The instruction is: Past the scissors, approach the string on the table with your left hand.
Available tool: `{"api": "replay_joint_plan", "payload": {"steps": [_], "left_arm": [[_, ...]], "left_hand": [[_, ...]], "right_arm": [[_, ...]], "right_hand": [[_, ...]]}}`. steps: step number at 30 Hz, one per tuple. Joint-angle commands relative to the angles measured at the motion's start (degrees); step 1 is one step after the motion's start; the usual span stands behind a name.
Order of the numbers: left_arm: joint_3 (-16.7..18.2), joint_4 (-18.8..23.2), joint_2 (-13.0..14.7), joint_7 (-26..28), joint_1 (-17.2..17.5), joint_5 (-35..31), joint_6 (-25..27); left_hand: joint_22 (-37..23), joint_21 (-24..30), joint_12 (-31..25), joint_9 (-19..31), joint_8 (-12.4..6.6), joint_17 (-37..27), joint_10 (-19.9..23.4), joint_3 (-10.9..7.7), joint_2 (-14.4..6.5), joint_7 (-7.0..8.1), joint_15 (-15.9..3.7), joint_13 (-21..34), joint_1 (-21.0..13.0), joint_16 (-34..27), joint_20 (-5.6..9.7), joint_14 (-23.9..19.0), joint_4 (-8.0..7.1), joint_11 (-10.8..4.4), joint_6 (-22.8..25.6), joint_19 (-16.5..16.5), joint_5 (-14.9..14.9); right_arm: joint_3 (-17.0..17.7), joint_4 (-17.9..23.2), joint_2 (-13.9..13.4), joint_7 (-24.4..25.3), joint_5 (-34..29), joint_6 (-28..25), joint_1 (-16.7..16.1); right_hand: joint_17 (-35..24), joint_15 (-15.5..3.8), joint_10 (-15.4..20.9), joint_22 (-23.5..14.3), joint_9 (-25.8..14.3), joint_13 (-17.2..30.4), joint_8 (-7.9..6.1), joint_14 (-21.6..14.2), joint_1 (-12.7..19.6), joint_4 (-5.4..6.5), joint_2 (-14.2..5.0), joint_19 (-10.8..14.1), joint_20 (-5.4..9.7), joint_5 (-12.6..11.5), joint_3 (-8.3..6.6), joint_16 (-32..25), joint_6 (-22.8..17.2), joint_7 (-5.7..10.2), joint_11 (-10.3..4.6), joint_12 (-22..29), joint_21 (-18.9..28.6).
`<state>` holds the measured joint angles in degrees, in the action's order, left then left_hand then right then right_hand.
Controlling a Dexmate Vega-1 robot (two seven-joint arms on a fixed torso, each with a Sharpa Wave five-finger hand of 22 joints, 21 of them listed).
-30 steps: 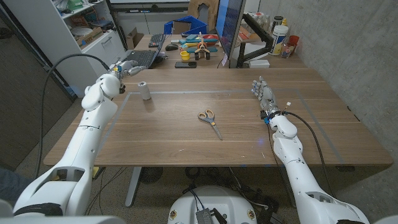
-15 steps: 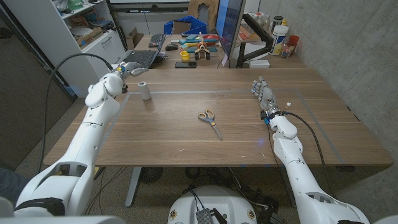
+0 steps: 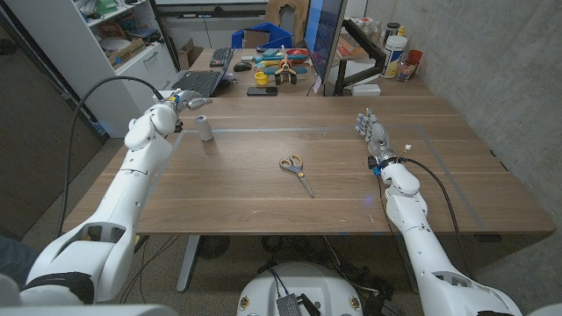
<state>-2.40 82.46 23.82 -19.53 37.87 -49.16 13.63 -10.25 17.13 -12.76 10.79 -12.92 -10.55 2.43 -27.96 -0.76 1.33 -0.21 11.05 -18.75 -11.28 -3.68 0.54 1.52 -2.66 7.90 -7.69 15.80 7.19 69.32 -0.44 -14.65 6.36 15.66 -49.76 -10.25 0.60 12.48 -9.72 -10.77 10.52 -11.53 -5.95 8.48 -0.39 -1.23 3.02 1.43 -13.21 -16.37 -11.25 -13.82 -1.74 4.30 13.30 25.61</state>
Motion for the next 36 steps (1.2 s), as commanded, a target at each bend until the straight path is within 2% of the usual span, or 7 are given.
{"api": "replay_joint_plan", "payload": {"steps": [1, 27, 36], "left_arm": [[-0.9, -2.2, -0.1, 0.2, -0.9, 0.3, 0.0], [-2.1, -4.2, -0.7, 1.0, -1.6, 0.8, 0.1], [-2.2, -4.6, -1.4, 1.9, -1.4, 0.9, 0.7]], "left_hand": [[-0.1, -0.3, -0.3, 0.3, -0.12, -0.1, 0.5, -0.1, -0.1, 0.01, -0.19, 0.3, -0.8, -0.2, 0.22, -0.2, 0.47, -0.18, 0.6, 0.1, 0.4], [-0.2, -0.8, -0.2, 0.4, -0.02, -0.1, 0.6, 0.02, 0.1, -0.01, -0.27, 0.4, -1.1, -0.1, 0.01, -0.3, 0.67, -0.31, 1.0, -0.1, 0.5], [-0.2, -1.0, -0.2, 0.4, 0.03, -0.2, 0.7, 0.06, 0.1, -0.09, -0.24, 0.4, -1.2, -0.1, 0.02, -0.4, 0.7, -0.43, 1.0, -0.1, 0.6]], "right_arm": [[0.0, -0.8, -0.1, 0.0, -0.1, 0.3, 0.5], [0.3, -1.4, -0.5, -0.1, -0.3, 0.6, 0.7], [0.3, -3.0, -0.8, -0.8, -0.2, 1.4, 1.8]], "right_hand": [[-0.2, 0.17, 0.6, -0.3, -0.2, 0.2, 0.1, -0.4, -0.1, -0.38, -0.39, 0.7, 0.03, -0.2, -0.18, 0.2, -0.5, -0.01, -0.03, -0.3, -0.1], [-0.2, 0.18, 1.0, -0.3, -0.2, 0.2, 0.07, -0.7, -0.1, -0.5, -0.47, 0.9, -0.06, -0.2, -0.14, 0.2, -0.6, 0.21, -0.03, -0.3, -0.6], [-0.2, 0.15, 1.1, -0.3, -0.2, 0.2, 0.08, -0.7, -0.1, -0.54, -0.51, 1.0, -0.07, -0.2, -0.13, 0.2, -0.7, 0.26, -0.04, -0.3, -0.8]]}}
